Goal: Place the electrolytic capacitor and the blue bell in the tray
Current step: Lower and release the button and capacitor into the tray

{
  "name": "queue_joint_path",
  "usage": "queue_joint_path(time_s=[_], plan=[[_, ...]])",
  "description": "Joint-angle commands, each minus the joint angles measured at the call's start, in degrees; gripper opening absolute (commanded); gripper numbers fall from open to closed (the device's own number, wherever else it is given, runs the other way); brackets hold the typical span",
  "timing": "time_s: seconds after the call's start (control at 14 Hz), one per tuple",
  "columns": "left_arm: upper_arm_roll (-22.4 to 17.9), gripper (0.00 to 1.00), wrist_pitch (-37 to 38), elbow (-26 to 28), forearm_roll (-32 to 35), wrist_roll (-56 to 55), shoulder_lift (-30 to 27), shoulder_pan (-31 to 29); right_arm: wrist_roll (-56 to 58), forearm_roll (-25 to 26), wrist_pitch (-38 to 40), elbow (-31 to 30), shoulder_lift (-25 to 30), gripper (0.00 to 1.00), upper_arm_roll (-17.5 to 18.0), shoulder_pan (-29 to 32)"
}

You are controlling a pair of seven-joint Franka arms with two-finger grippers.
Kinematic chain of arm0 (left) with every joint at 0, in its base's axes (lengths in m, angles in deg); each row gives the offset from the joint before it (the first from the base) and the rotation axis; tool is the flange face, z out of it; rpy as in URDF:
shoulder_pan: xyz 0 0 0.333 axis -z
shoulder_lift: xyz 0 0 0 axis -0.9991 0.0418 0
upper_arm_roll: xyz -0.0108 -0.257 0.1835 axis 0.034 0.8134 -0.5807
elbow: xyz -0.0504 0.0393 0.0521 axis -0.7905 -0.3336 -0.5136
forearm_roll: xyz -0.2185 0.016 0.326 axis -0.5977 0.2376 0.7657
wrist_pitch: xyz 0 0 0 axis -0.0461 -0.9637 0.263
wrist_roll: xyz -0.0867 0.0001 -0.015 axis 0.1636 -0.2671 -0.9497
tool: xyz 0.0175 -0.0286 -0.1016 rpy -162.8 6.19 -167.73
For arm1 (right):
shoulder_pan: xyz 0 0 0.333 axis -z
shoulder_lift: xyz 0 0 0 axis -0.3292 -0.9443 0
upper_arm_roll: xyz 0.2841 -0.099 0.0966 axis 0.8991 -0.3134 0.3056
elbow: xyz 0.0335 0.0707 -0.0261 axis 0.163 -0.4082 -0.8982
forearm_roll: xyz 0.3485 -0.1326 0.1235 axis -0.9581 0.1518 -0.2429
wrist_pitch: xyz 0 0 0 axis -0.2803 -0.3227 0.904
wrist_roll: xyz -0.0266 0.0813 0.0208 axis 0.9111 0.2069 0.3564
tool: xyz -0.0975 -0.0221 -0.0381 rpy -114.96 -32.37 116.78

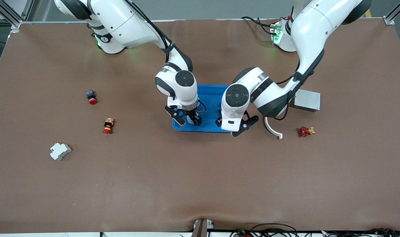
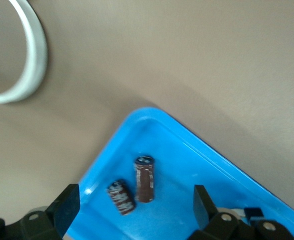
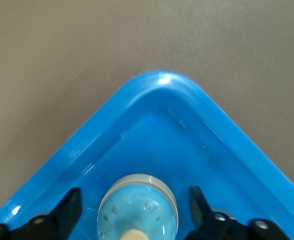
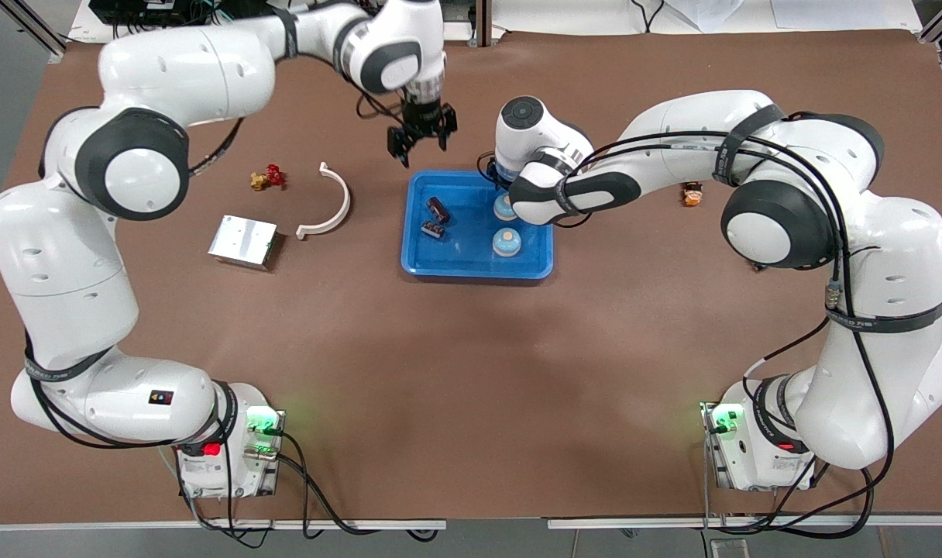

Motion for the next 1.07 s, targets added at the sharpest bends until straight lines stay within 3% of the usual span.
queue_joint_path(time_s=[0.0, 0.57, 0.85, 1.0], plan=[[-0.01, 1.0, 6.07, -3.54, 0.34, 7.74, -3.42, -1.34, -1.71, 2.09, 0.09, 1.28, -0.48, 1.0, -0.5, -0.36], [0.08, 1.0, 8.54, -3.45, -0.01, 35.42, -14.67, -12.67, 0.57, 1.91, 4.82, 2.77, 0.57, 1.0, 0.47, -0.81], [0.69, 1.0, 11.53, -3.71, -1.24, 40.36, -18.11, -18.03, 9.95, 0.95, 15.35, 2.77, 6.62, 1.0, 1.52, 0.51], [0.26, 1.0, 11.62, -3.63, -1.24, 46.23, -20.39, -19.18, 17.14, -2.9, 19.76, 2.42, 10.22, 1.0, 1.79, 2.26]])
